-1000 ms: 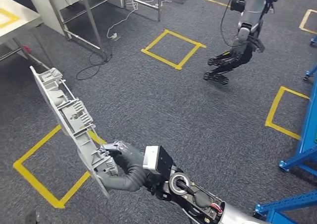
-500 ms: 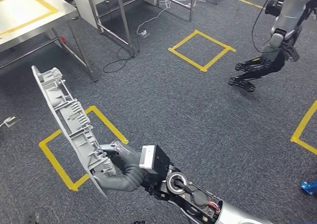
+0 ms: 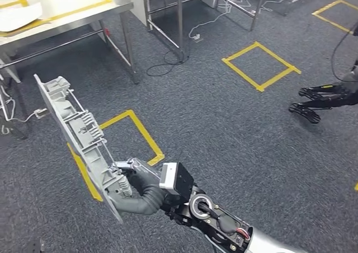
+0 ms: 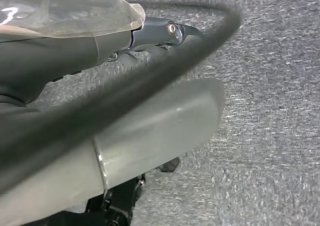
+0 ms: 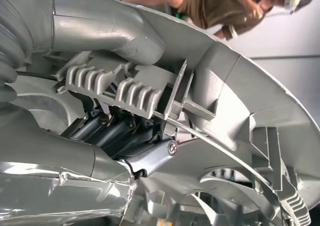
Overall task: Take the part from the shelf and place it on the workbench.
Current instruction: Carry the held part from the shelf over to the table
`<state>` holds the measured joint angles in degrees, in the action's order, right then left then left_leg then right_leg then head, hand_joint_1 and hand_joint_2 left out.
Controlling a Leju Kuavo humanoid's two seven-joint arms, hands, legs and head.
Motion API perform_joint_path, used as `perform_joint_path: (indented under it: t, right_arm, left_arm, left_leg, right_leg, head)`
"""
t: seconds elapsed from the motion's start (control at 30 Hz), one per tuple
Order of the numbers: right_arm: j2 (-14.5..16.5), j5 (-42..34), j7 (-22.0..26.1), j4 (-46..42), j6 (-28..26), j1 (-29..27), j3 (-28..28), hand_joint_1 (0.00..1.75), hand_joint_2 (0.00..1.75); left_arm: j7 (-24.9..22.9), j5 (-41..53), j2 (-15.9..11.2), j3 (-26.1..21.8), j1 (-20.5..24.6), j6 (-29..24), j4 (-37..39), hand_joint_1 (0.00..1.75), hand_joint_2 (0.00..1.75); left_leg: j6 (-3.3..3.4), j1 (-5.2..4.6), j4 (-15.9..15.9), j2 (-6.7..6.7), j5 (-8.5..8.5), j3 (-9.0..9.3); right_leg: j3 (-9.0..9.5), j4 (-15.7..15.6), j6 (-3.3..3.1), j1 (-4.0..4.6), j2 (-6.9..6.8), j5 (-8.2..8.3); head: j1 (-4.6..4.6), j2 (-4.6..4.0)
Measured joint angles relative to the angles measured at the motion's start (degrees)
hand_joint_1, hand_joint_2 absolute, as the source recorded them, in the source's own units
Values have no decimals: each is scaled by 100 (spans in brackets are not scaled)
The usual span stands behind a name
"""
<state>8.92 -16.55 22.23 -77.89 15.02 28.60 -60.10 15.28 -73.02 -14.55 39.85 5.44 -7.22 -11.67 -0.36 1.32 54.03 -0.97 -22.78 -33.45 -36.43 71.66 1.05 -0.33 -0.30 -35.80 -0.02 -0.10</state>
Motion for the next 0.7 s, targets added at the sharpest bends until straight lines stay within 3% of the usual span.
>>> perform_joint_path:
  t: [0.03,0.07,0.1,0.17,0.23,0.3,0.33,0.4,0.47,0.53,0.57,0.6,0.67,0.7]
  right_arm:
    - [-1,-2,-1,3,-2,-3,-1,155,175]
    - [-1,-3,-1,6,-3,-4,-1,155,175]
    - [-1,-3,-2,8,-5,-4,-1,155,175]
    - [-2,-5,-1,8,-8,-4,-1,155,175]
    - [-3,-7,1,8,-9,-4,1,155,175]
    - [-1,-8,2,8,-10,2,2,155,175]
    - [1,-8,2,8,-11,4,2,155,175]
    - [4,-8,1,8,-14,6,3,155,175]
    - [0,2,-2,8,-35,-15,5,155,175]
    - [-7,27,-5,8,-58,-55,10,155,175]
    - [-9,42,-5,8,-64,-71,13,155,175]
    - [-9,57,-5,8,-69,-81,16,155,175]
    - [-10,76,-9,7,-88,-89,23,155,175]
    - [-13,83,-13,4,-103,-89,25,155,175]
  left_arm:
    - [-1,1,2,0,-1,1,0,0,0]
    - [-2,3,3,0,-2,0,-1,0,0]
    - [-3,5,5,1,-2,0,-1,0,0]
    - [-3,10,22,2,3,1,-1,0,0]
    - [-3,14,32,1,7,1,0,0,0]
    - [-3,16,18,1,-20,1,0,0,0]
    - [-3,18,19,2,-36,1,-1,0,0]
    - [-3,23,16,3,-21,1,-2,0,0]
    - [-3,42,15,3,9,12,-2,0,0]
    - [-3,78,21,4,5,37,-2,0,0]
    - [-3,97,24,4,-3,49,-2,0,0]
    - [-3,114,20,5,-9,56,-2,0,0]
    - [0,138,9,5,-2,74,-2,0,0]
    - [2,149,4,6,7,86,-2,0,0]
  left_leg:
    - [4,-11,2,-77,-2,5]
    - [4,-20,2,-159,-3,17]
    - [3,-27,3,-245,-6,34]
    - [-11,-28,9,-398,-7,37]
    - [-65,-2,15,-522,13,-24]
    - [-153,24,-7,-644,55,-74]
    - [-192,25,9,-605,48,-94]
    - [-255,9,331,-325,-138,-255]
    - [-317,15,1081,-29,-492,-638]
    - [-362,34,1603,49,-640,-913]
    - [-373,43,1547,70,-559,-881]
    - [-379,49,1259,104,-395,-725]
    - [-363,41,440,309,-69,-267]
    - [-321,28,159,388,10,-116]
  right_leg:
    - [-82,131,-13,0,11,22]
    - [-51,17,-35,0,23,162]
    - [87,-332,-68,4,65,399]
    - [421,-1183,-153,2,353,835]
    - [587,-1618,-194,9,568,960]
    - [641,-1705,-207,16,482,961]
    - [677,-1744,-226,5,411,984]
    - [726,-1831,-265,-30,245,1032]
    - [732,-1848,-286,-19,78,1039]
    - [723,-1844,-285,-13,-85,1027]
    - [722,-1840,-278,-13,-159,1016]
    - [726,-1833,-265,-15,-225,1004]
    - [739,-1811,-216,7,-335,963]
    - [745,-1800,-183,25,-380,937]
  head:
    - [21,1]
    - [40,1]
    - [62,1]
    - [85,2]
    - [90,1]
    - [107,1]
    - [106,1]
    - [40,2]
    - [-55,1]
    - [-109,1]
    - [-133,2]
    - [-157,2]
    - [-210,2]
    - [-226,1]
